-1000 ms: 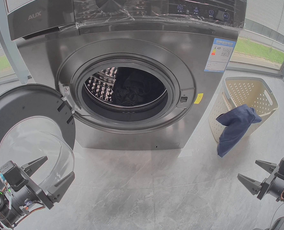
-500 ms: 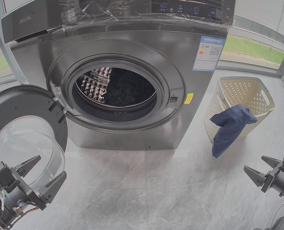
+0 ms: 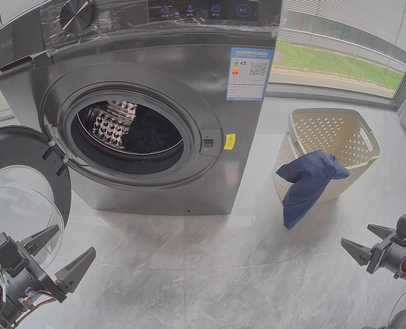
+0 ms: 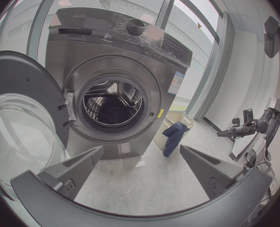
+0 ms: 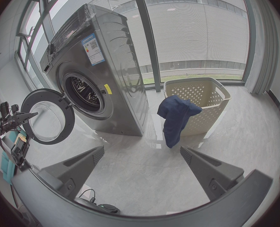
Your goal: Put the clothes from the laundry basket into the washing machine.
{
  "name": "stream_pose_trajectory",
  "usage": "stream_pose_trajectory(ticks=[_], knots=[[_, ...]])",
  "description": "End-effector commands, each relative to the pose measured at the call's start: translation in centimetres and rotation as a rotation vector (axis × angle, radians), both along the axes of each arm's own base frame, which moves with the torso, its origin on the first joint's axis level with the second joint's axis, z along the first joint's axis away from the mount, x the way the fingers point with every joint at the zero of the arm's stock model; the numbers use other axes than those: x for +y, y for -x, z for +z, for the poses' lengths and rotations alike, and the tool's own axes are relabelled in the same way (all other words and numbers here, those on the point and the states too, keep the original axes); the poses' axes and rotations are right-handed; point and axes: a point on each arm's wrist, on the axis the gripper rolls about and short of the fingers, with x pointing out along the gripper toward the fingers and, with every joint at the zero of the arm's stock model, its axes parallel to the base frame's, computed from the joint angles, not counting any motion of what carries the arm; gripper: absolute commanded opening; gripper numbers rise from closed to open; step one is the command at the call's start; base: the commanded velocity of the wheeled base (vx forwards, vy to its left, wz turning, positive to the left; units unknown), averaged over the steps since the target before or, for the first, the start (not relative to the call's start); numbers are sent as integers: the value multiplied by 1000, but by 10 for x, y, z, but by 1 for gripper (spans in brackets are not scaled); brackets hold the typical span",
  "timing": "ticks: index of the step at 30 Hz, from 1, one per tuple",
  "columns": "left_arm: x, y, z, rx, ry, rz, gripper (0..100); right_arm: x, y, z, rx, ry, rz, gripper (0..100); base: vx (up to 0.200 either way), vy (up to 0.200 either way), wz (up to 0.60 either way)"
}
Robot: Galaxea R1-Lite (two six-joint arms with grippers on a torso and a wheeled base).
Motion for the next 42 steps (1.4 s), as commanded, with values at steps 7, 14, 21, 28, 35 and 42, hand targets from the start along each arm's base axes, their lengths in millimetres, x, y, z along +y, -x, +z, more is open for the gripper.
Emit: stream_pose_trajectory(ticks=[7,14,21,28,35,42], knots=[[1,1,-5,23,-11,-1,100,9,-21,-3,63,28,15,100,0,-200,0],[2,3,-5,14,-15,-3,100,15,-36,-3,71,89,54,100,0,-200,0],[5,8,-5,12,-5,-6,100,22,-43,-12,127,98,103,100,0,-200,0],[8,14,-3,-1,23,-19,100,29,-45,-9,86,79,134,100,0,-57,0],[10,16,-4,0,21,-33,100,33,-46,-12,97,83,152,100,0,-86,0],[10,16,-5,10,15,-34,100,39,-51,-13,81,61,162,100,0,-171,0]])
